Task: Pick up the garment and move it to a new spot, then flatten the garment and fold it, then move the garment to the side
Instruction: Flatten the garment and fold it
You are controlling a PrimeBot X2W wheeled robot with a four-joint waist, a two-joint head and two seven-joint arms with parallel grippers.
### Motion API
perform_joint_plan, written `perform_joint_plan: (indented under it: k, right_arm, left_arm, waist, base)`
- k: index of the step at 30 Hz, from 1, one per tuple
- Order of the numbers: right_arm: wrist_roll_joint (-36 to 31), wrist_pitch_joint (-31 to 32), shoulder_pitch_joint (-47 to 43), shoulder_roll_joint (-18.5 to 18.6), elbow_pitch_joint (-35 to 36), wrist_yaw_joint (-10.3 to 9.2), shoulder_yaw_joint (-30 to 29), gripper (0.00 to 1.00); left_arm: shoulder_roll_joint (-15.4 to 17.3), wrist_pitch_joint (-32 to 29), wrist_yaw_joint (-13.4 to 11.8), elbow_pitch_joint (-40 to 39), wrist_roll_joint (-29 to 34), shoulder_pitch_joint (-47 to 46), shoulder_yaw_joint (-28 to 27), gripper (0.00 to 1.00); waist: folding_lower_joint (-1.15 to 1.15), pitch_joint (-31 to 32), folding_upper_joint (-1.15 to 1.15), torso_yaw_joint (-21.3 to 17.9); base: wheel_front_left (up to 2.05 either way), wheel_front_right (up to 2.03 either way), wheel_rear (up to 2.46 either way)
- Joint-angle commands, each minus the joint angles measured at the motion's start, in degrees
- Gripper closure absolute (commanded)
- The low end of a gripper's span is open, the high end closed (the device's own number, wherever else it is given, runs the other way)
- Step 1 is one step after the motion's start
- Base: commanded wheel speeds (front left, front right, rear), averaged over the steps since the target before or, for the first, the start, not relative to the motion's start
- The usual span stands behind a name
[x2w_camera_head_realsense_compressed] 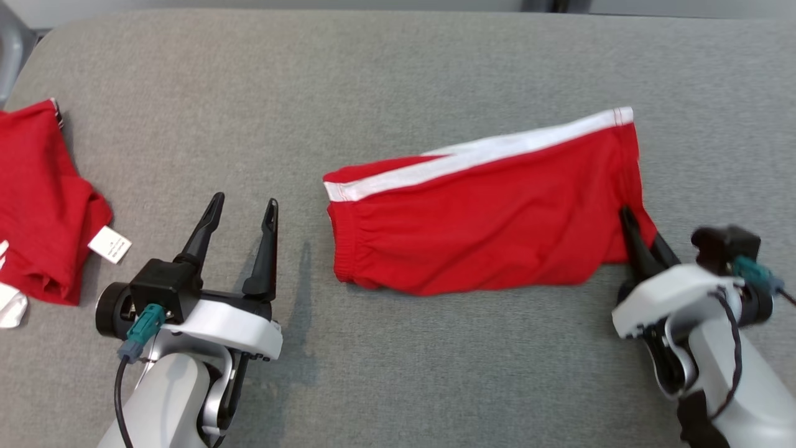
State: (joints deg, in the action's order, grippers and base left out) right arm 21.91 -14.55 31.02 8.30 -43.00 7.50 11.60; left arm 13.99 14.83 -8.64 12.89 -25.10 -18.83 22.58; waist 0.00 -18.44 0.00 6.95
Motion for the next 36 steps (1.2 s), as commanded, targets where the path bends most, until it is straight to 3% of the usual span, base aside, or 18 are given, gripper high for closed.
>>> perform_joint_plan:
  k: [1,10,24,29,36]
  right_arm:
    - [0.47,-0.37,-1.97,0.16,1.14,-0.03,-0.79,1.00]
    - [-1.52,-0.10,-14.93,-2.08,11.57,-0.02,-8.83,1.00]
    - [-4.59,4.97,-18.44,-4.17,19.36,-0.02,-13.68,1.00]
    - [-4.74,5.79,-15.77,-4.85,25.98,-0.02,-9.68,1.00]
    - [-2.41,9.85,-11.25,-5.30,35.42,-0.02,4.26,1.00]
  left_arm:
    - [0.60,-0.07,-0.33,-0.37,-0.21,0.62,-0.37,0.00]
    - [2.56,-2.08,-2.17,-3.36,-0.90,4.57,-0.94,0.00]
    - [3.38,-4.03,-3.49,-6.89,-1.29,6.51,-0.53,0.00]
    - [3.75,-4.11,-3.72,-7.18,-0.95,6.07,-0.33,0.00]
    - [3.43,-4.27,-3.19,-6.66,-0.86,4.64,0.32,0.00]
  waist:
    - [0.00,1.26,0.00,-1.31]
    - [0.00,4.43,0.00,-4.46]
    - [0.00,4.47,0.00,-4.85]
    - [0.00,4.11,0.00,-5.12]
    - [0.00,3.95,0.00,-4.52]
  base:
    - [0.00,0.00,0.00]
    - [0.00,0.00,0.00]
    - [0.00,0.00,0.00]
    - [0.00,0.00,0.00]
    - [0.00,0.00,0.00]
